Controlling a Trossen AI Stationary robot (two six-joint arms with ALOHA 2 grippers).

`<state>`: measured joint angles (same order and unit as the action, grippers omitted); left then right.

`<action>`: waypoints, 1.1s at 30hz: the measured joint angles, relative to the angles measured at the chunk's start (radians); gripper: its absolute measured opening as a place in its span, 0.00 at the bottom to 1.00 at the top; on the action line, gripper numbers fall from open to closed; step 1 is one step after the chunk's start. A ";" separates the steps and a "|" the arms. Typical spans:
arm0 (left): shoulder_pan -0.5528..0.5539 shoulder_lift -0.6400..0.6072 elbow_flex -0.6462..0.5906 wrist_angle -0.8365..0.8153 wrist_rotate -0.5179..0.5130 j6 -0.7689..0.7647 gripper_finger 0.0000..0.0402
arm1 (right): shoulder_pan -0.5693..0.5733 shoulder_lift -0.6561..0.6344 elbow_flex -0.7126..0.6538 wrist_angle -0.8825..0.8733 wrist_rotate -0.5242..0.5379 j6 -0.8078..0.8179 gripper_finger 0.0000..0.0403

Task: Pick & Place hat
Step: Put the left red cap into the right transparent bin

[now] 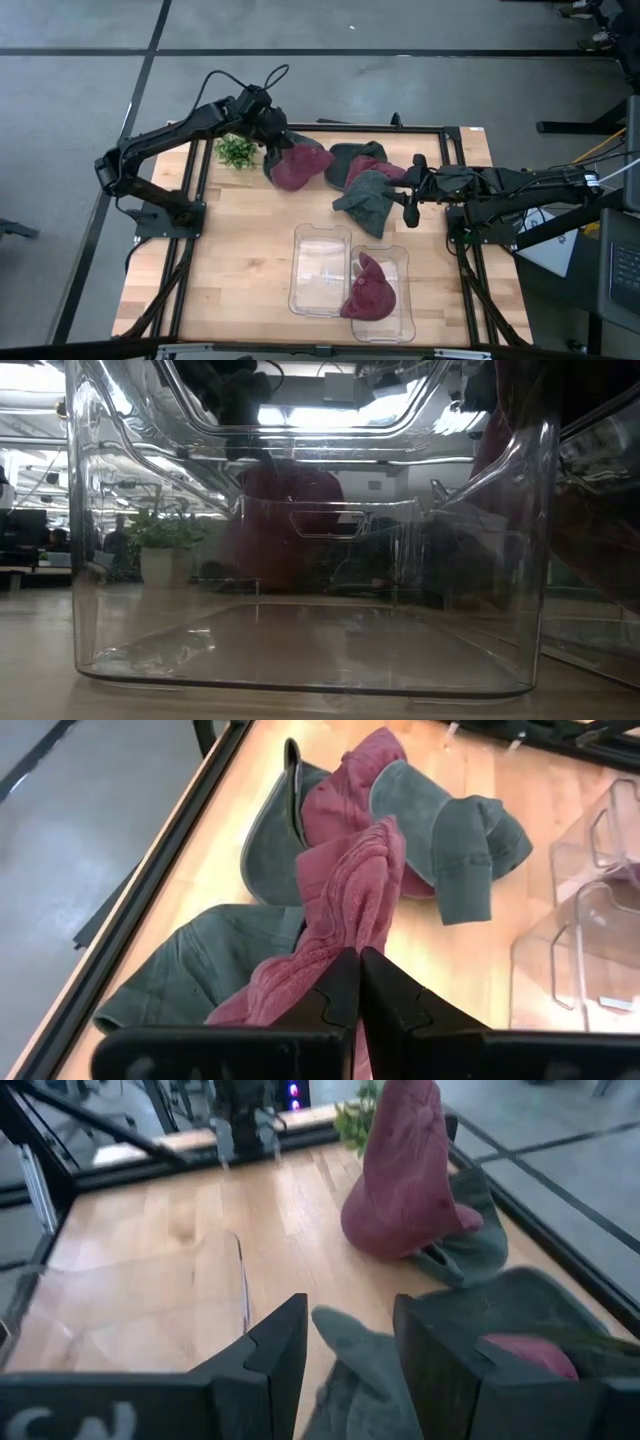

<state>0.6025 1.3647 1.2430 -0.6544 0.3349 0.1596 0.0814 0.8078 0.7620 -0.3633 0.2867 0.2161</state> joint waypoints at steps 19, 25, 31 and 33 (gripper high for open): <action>-0.020 -0.055 0.000 0.055 0.050 0.003 0.01 | -0.011 0.037 0.000 0.213 0.053 -0.120 0.37; -0.026 -0.055 0.003 0.060 0.058 0.010 0.01 | -0.014 0.075 0.000 0.246 0.053 -0.146 0.37; -0.047 -0.056 0.003 0.068 0.061 0.025 0.01 | -0.014 0.113 0.000 0.292 0.053 -0.161 0.37; -0.053 -0.060 0.003 0.070 0.060 0.031 0.01 | -0.014 0.125 0.000 0.312 0.058 -0.171 0.37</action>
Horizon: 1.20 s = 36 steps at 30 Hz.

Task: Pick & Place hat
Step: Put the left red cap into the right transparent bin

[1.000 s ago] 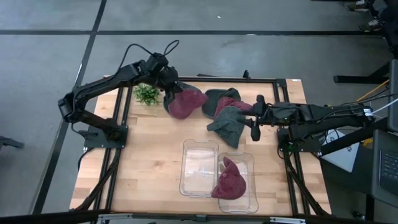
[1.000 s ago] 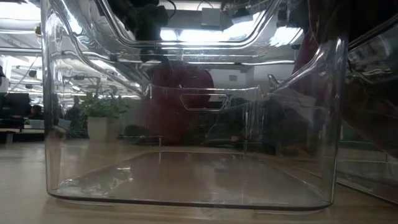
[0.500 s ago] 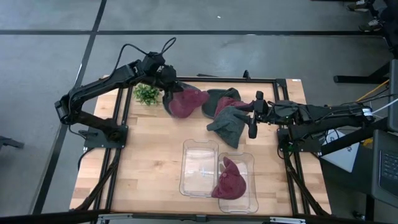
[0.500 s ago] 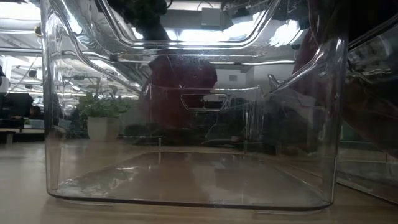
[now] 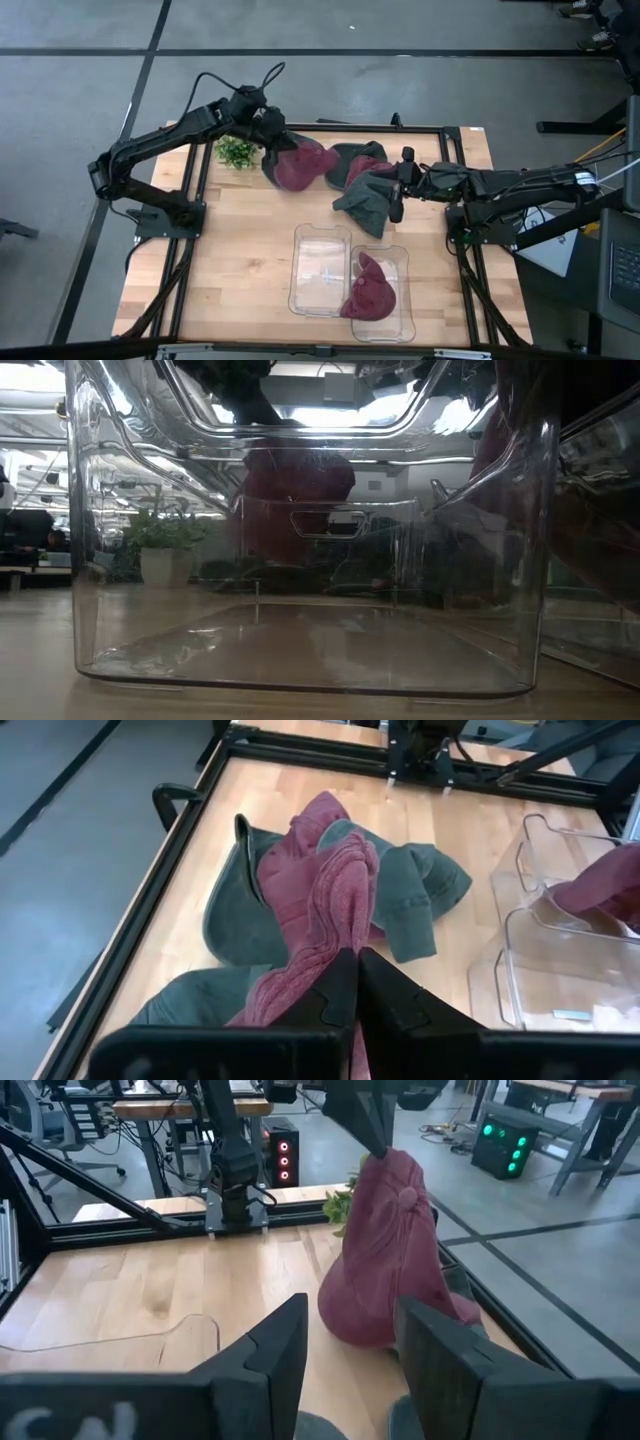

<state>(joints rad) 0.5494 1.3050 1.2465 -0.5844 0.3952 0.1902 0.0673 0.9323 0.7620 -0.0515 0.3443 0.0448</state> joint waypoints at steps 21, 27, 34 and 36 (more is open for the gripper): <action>-0.099 -0.024 0.000 0.013 -0.012 0.014 0.01 | 0.000 0.137 0.000 0.155 0.029 0.002 0.37; -0.133 -0.030 0.000 0.011 -0.013 0.014 0.01 | 0.000 0.185 0.000 0.202 0.029 0.003 0.37; -0.158 -0.034 0.000 0.008 -0.016 0.014 0.01 | 0.000 0.242 0.000 0.273 0.029 -0.004 0.37; -0.164 -0.034 0.000 0.007 -0.016 0.014 0.01 | 0.000 0.256 0.000 0.285 0.029 -0.004 0.37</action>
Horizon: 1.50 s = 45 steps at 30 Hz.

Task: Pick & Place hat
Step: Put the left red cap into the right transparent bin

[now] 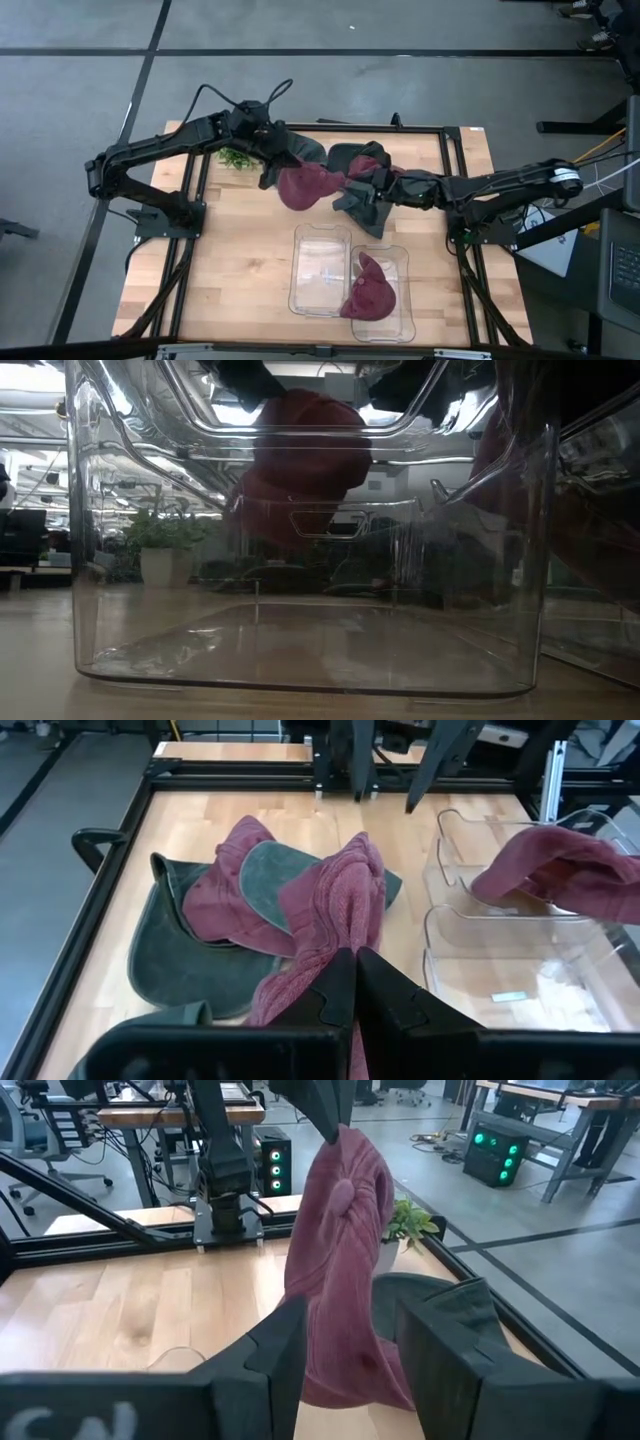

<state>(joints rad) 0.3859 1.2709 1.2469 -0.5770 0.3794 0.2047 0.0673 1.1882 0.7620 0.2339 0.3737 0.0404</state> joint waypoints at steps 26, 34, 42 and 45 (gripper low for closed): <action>-0.013 0.000 0.000 -0.003 0.008 0.008 0.01 | -0.056 0.095 0.000 0.144 -0.093 -0.044 0.37; -0.013 0.000 0.000 -0.003 0.008 0.008 0.01 | -0.073 0.095 0.000 0.144 -0.141 -0.022 0.37; -0.013 0.000 0.000 0.002 0.007 0.008 0.01 | -0.085 0.114 0.000 0.149 -0.142 0.008 0.37; -0.013 0.000 0.000 0.003 0.007 0.008 0.01 | -0.085 0.129 0.000 0.152 -0.153 0.008 0.37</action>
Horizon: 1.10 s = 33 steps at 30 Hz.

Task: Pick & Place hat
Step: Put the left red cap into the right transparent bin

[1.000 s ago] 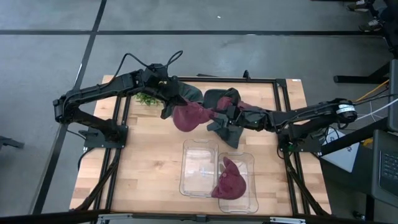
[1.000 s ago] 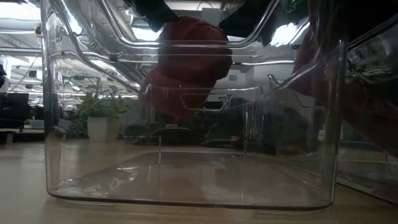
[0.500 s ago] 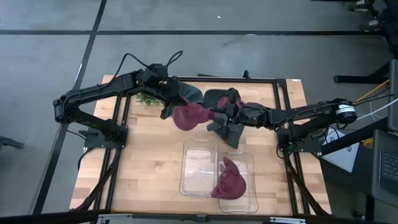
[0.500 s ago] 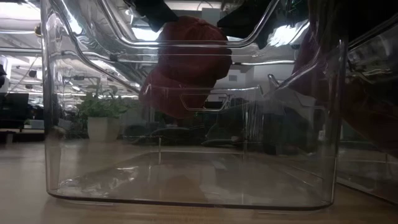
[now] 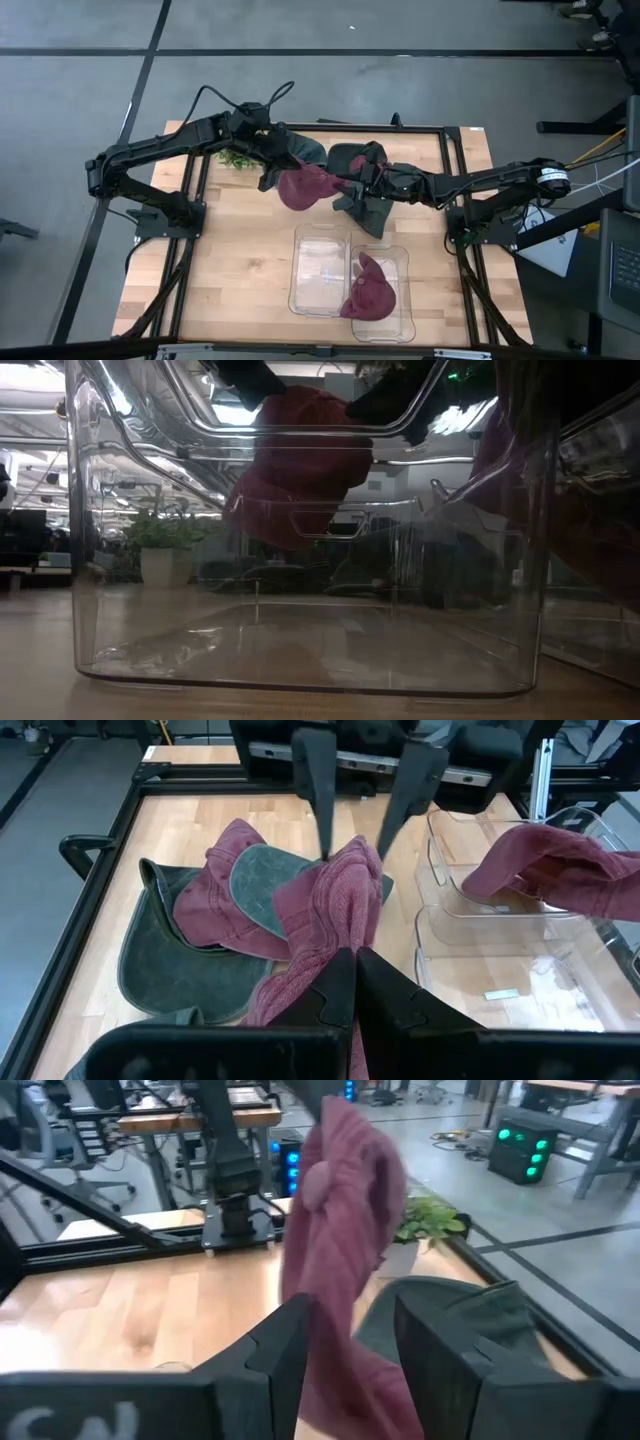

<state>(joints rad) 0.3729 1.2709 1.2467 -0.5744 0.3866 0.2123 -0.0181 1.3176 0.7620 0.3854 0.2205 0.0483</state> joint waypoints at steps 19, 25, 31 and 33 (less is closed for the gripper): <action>0.000 0.000 0.000 -0.001 0.000 0.000 0.01 | 0.000 0.020 0.000 0.036 -0.041 0.016 0.01; 0.000 0.000 0.000 -0.001 0.000 0.004 0.01 | 0.000 0.020 0.003 0.035 -0.041 0.018 0.01; 0.000 -0.030 0.000 -0.001 -0.046 0.046 0.04 | 0.000 0.020 0.045 0.036 -0.057 -0.022 0.01; 0.000 -0.044 0.000 -0.001 -0.073 0.060 0.08 | 0.000 0.020 0.063 0.032 -0.080 -0.034 0.01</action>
<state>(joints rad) 0.3729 1.2269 1.2465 -0.5758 0.3139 0.2720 -0.0177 1.3380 0.8245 0.4175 0.1404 0.0144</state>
